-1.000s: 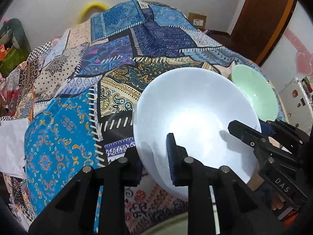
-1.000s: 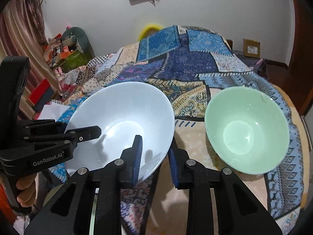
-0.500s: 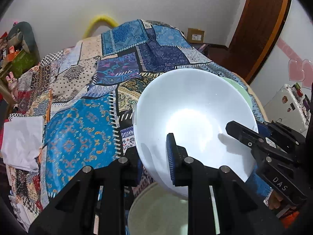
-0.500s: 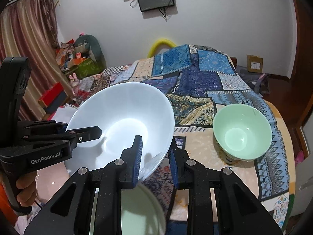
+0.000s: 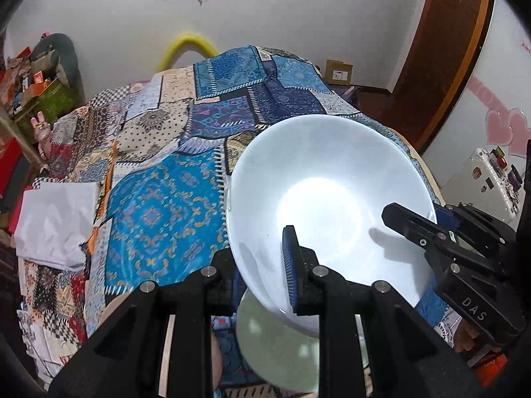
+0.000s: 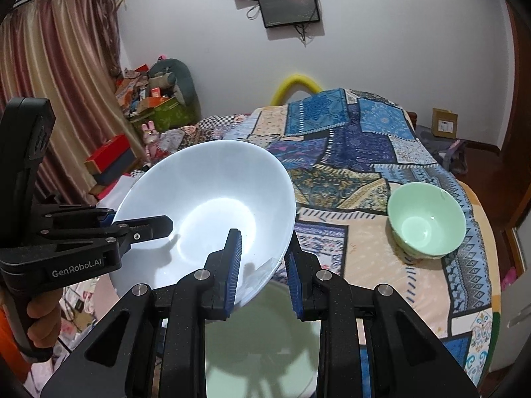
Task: Organize plates and bowls
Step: 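Lift the white spotted bowl and carry it toward the pink bowl, then lower the white spotted bowl into the pink bowl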
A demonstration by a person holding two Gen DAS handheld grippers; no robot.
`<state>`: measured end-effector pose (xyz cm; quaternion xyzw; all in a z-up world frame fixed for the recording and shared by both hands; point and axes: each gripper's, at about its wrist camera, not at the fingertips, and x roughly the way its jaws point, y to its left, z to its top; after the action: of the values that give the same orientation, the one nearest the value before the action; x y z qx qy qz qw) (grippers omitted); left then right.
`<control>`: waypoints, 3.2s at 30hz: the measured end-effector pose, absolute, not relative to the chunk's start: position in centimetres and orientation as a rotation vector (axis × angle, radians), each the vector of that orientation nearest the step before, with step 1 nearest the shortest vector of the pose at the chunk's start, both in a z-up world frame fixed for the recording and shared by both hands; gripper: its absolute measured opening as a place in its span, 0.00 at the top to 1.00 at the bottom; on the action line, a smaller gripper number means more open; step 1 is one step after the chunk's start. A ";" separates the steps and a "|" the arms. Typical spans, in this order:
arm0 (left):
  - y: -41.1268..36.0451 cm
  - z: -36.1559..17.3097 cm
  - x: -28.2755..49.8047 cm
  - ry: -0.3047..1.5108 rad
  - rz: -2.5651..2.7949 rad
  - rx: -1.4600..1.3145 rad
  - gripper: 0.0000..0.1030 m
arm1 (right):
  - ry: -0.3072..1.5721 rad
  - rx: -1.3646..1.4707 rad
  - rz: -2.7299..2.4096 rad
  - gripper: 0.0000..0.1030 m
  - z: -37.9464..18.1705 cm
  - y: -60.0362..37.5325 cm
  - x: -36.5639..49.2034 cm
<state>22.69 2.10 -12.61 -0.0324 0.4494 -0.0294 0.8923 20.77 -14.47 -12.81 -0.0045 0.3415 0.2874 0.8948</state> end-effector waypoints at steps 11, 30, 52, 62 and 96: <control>5.6 -12.8 18.4 0.938 -0.013 -0.097 0.79 | 0.718 -0.026 0.669 0.77 -13.2 -10.9 18.3; 13.9 -15.8 12.7 0.983 0.095 -0.181 0.79 | 0.793 -0.070 0.792 0.77 -16.3 -3.2 15.7; 18.5 -22.3 11.8 1.120 0.131 -0.216 0.79 | 0.934 -0.108 0.829 0.77 -21.3 0.8 15.4; 18.7 -24.1 12.0 1.158 0.121 -0.226 0.79 | 0.977 -0.121 0.829 0.77 -22.6 1.1 15.6; 18.1 -20.8 12.5 1.095 0.215 -0.154 0.79 | 0.854 -0.121 0.799 0.75 -18.5 -3.8 15.5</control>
<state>12.49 18.08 -20.83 -0.0732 0.5190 0.1017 0.8455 15.45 -3.84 -18.51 -0.0570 0.4028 0.3768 0.8322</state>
